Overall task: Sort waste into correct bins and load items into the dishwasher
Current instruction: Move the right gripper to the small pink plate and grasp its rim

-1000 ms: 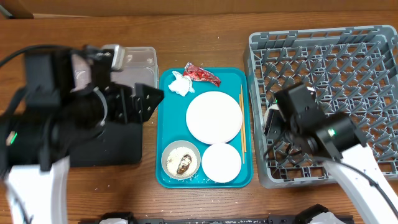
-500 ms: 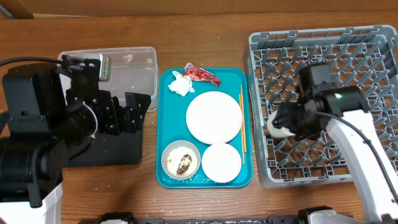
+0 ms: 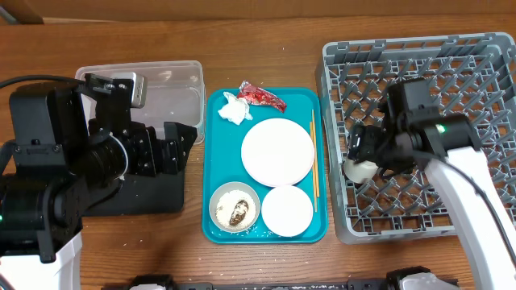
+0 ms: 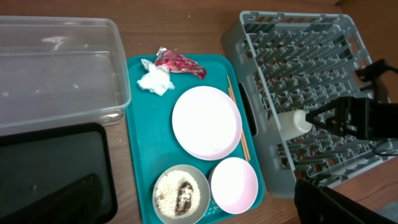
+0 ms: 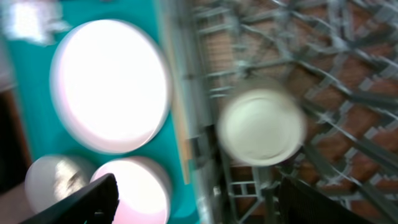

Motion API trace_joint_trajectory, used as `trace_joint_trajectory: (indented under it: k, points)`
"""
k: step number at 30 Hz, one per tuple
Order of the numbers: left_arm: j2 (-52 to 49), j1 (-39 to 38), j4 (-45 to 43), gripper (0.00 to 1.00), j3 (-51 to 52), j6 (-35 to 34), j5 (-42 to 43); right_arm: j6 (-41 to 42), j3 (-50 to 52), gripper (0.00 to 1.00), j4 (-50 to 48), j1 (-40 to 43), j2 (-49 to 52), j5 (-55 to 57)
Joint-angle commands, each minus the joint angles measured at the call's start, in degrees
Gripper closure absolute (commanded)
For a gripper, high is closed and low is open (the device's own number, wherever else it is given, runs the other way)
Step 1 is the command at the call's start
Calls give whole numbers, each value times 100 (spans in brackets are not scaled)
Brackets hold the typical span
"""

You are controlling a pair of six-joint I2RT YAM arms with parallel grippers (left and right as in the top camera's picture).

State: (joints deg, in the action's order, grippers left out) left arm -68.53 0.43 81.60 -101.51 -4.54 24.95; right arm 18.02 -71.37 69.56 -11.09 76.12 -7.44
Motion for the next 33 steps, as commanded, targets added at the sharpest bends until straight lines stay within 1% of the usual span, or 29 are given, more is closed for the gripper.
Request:
trace_joint_trajectory:
  k: [1, 5, 8, 12, 15, 18, 20, 24, 27, 28, 33]
  points:
    - [-20, 26, -42, 0, -66, -81, 208, -595, -212, 17, 57, -695, -669, -566]
    - [-20, 31, -155, 0, -66, -81, 177, -557, -90, 26, 140, -1663, -623, -507]
    - [-26, 31, -219, 0, -66, -81, 157, -140, 111, 27, 61, -2293, -380, 59]
    - [-48, 31, -214, 0, -66, -74, 140, -15, 409, 27, -214, -2905, 186, 627]
    - [-48, 31, -212, 0, -66, -72, 142, -22, 442, 26, -341, -2973, 673, 874]
    - [-57, 31, -212, 0, -66, -72, 142, -116, 446, 31, -481, -2973, 1119, 890]
    - [-59, 31, -212, 0, -66, -72, 142, -271, 448, 32, -496, -2973, 1366, 883]
    - [-63, 31, -212, 0, -66, -74, 144, -503, 562, 33, -525, -2973, 1672, 872]
    - [-63, 31, -212, 0, -66, -74, 144, -501, 802, 33, -732, -2966, 1834, 892]
    - [-70, 31, -212, 0, -66, -74, 144, -501, 918, 35, -918, -2966, 1864, 881]
    - [-83, 31, -212, 0, -66, -74, 144, -741, 964, 43, -1084, -2966, 1878, 599]
